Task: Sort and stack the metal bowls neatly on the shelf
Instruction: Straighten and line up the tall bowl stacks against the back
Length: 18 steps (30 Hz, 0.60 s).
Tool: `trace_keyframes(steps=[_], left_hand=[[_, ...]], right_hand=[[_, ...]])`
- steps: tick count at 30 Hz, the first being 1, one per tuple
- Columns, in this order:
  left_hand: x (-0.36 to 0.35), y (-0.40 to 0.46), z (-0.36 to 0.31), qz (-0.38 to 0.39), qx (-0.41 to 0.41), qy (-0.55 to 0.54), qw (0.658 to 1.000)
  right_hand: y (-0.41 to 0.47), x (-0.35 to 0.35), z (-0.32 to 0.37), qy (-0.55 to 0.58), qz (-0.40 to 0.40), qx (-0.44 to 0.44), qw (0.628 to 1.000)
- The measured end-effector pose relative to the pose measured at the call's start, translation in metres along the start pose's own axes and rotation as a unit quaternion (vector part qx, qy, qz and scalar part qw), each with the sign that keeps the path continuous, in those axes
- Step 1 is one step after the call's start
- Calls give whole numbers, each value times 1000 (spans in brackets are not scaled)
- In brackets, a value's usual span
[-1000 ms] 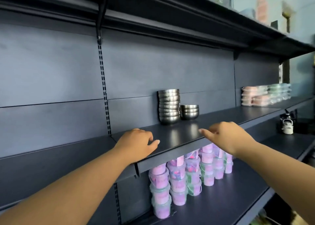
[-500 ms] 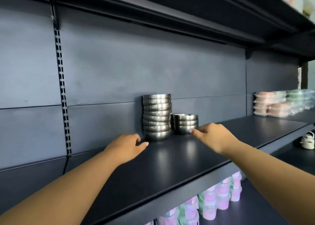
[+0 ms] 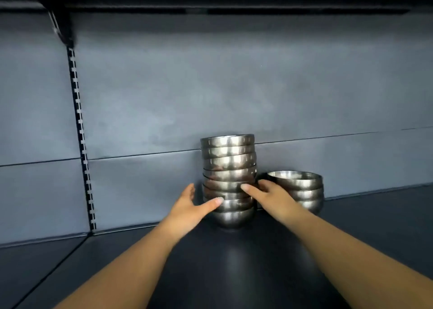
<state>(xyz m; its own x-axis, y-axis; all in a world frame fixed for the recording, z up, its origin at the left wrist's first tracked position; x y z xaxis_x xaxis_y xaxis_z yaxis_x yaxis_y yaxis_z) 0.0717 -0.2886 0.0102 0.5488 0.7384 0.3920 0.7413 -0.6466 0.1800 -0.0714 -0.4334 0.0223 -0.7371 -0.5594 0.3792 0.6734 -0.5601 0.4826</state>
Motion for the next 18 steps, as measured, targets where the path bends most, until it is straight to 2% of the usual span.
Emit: trace_keyframes(steps=[3,8,14,18], left_hand=[[-18,6,2,-8,4,16,1000],[-35,15,4,2,-62,-69,996],[-34,21,8,-51,-75,-151,984],[-36,18,10,-70,-80,-155,982]], right_hand=[[14,-7,-13,82,26,20,996],[23,-14,-27,124,61,26,990],[24,-15,-26,154,16,42,987],[18,-15,-25,151,9,35,988]])
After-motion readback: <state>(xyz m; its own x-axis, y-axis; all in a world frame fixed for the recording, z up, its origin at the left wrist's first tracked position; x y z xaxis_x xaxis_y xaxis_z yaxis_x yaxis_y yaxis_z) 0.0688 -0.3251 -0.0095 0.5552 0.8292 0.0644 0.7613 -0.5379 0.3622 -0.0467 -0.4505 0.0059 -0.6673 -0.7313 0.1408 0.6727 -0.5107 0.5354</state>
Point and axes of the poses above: each hand's wrist, its own y-axis towards the middle knuckle, its own x-axis out of the back of the hand, z = x × y, the point moved 3 cm from there along y, towards the middle knuckle, and after that the axes turned 9 degrees about x, right-handed, at the moved point
